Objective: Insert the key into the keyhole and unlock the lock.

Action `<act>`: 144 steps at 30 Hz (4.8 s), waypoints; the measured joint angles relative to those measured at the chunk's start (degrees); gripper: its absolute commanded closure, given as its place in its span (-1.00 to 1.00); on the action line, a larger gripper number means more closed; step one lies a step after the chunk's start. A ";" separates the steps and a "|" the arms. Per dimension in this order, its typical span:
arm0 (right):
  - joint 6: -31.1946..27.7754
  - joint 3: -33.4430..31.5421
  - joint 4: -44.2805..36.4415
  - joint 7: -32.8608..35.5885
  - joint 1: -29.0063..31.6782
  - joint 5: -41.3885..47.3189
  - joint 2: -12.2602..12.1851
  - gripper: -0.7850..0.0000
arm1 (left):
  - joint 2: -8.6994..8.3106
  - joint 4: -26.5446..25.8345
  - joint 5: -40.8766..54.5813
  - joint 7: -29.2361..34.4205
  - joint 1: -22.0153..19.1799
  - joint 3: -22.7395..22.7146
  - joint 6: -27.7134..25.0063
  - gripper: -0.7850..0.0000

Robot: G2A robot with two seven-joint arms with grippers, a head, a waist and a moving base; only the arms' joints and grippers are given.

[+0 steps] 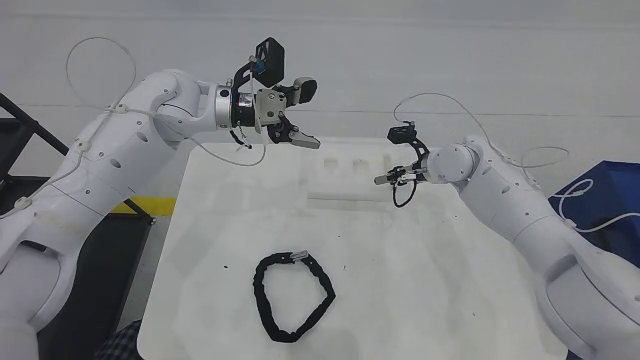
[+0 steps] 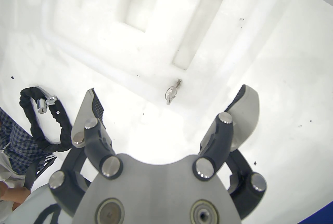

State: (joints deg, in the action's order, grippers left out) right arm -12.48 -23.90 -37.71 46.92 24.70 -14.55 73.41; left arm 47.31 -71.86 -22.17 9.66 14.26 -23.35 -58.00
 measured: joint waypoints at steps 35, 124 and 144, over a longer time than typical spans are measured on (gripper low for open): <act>21.01 -3.82 -15.26 9.26 4.44 -15.16 -0.68 -0.13 | 0.00 0.00 0.00 0.00 0.00 0.00 0.00 -1.00; 3.55 -40.61 -33.63 14.85 22.05 -1.36 -5.74 1.00 | 0.00 0.00 0.00 0.00 0.00 0.00 0.00 -1.00; 3.24 -51.52 -38.02 15.48 30.30 12.37 -8.25 1.00 | 0.00 0.00 0.00 0.00 0.00 0.00 0.00 -1.00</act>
State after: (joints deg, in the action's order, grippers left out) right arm -9.24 -75.43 -75.73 62.40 55.00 -2.18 65.17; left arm 47.31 -71.86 -22.17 9.66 14.26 -23.35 -58.00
